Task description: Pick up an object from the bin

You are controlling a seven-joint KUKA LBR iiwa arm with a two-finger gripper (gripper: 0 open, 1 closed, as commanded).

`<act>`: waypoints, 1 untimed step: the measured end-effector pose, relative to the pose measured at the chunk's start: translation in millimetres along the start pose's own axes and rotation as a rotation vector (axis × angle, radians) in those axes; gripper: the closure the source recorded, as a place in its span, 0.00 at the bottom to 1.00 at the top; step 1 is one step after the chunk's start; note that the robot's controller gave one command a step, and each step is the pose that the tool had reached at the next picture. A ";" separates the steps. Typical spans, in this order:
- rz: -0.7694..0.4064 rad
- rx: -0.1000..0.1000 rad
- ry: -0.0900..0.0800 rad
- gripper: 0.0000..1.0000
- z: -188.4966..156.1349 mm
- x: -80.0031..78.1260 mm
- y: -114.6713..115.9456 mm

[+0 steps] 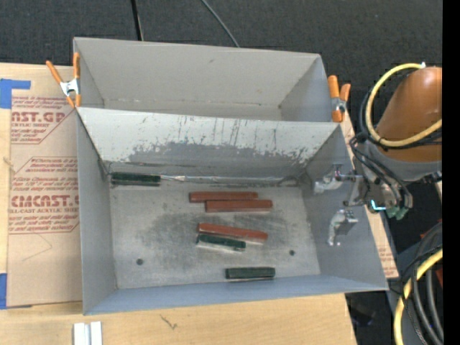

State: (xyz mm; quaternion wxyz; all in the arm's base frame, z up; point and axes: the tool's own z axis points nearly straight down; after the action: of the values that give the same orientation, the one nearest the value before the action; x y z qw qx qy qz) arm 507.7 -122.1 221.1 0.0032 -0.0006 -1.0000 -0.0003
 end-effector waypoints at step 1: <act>-0.001 0.001 -0.008 0.00 -4.3 -1.7 0.5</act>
Offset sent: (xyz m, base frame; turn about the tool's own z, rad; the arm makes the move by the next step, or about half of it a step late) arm 0.0258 0.0513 -0.0922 -0.1049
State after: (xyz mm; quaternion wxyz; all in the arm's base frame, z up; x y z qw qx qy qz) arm 509.4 -121.6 225.3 -0.0008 0.0001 -1.0000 0.0004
